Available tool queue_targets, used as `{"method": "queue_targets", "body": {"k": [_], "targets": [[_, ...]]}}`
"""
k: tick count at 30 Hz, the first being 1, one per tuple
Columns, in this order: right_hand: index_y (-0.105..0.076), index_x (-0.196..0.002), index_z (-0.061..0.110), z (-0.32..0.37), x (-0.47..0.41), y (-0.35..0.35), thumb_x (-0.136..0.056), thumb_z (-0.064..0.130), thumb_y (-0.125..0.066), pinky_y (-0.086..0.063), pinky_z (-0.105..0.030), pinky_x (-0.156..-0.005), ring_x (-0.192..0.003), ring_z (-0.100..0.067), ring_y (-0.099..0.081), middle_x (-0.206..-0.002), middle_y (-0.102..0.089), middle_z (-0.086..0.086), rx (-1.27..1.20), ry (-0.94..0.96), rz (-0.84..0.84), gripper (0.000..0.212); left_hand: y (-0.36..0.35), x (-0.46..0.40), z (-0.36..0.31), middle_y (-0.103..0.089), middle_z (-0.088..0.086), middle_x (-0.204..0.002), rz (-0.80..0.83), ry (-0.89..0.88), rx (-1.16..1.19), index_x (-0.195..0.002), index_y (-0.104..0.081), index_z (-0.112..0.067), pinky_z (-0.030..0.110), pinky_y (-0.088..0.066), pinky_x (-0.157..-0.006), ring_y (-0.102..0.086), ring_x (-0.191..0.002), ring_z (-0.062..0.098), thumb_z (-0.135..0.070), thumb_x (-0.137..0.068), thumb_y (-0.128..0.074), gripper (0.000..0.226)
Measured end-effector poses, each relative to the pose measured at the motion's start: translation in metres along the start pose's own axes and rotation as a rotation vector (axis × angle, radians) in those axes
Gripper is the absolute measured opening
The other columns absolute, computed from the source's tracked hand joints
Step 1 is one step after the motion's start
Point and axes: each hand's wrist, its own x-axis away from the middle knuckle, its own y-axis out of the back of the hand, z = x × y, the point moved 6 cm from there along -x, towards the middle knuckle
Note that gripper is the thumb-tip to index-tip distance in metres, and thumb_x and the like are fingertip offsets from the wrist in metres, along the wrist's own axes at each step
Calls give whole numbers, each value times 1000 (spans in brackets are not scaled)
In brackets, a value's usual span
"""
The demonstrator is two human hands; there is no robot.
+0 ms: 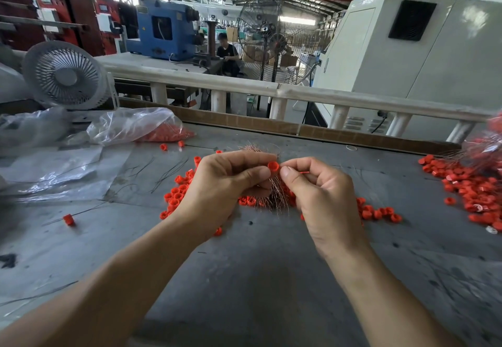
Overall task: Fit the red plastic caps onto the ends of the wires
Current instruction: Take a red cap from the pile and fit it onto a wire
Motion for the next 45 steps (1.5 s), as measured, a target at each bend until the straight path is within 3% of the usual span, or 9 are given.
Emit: {"method": "queue_targets", "body": {"k": [8, 13, 23, 28, 33, 37, 45], "targets": [[-74, -82, 19, -1, 0, 1, -93, 14, -70, -28, -16, -42, -43, -3, -35, -50, -51, 10, 24, -15, -15, 13, 2, -1, 2, -77, 13, -89, 5, -3, -15, -102, -81, -17, 29, -61, -75, -74, -81, 20, -14, -82, -71, 22], [-75, -84, 18, -2, 1, -1, -92, 20, -70, -30, -15, -44, -45, -4, -34, -50, -47, 13, 8, -53, 0, 10, 0, -1, 2, -76, 11, -89, 17, 11, 43, -98, -82, -17, 28, -61, -73, -72, -81, 19, -13, -82, -70, 20], [-69, -94, 10, -1, 4, -6, -103, 7, -49, -31, -5, -36, -34, 1, -44, -45, -49, 14, -204, -258, 75, 23, -3, -1, 6, -70, 17, -91, 22, 30, 156, -109, -72, -1, 31, -60, -73, -69, -80, 21, -13, -86, -69, 26], [-65, -80, 17, -8, 6, -9, -101, 15, -59, -26, -15, -33, -36, -3, -39, -50, -47, 8, -224, -337, 45, 21, -2, -1, 5, -69, 16, -90, 13, 26, 175, -110, -69, 0, 32, -59, -72, -66, -78, 21, -15, -85, -69, 29], [-65, -73, 16, -16, 6, -7, -98, 20, -65, -32, -22, -35, -42, -17, -47, -55, -53, -2, -174, -373, 14, 25, -1, -2, 6, -67, 18, -91, -24, 24, 152, -109, -69, 1, 33, -60, -72, -63, -76, 22, -16, -83, -69, 31], [-75, -93, 2, -21, 8, -13, -98, 23, -62, -41, -25, -38, -47, -16, -56, -60, -58, -1, -177, -451, 90, 25, 1, -1, 7, -71, 19, -99, -21, 47, 131, -111, -68, 2, 35, -57, -71, -64, -75, 20, -16, -85, -68, 31], [-79, -85, 15, -25, 8, -16, -96, 35, -68, -51, -30, -64, -65, -12, -63, -83, -76, -13, -1, -410, 177, 25, 3, -2, 11, -74, 20, -98, -38, 65, 145, -108, -67, 5, 31, -58, -63, -66, -70, 21, -15, -85, -68, 30]]}}
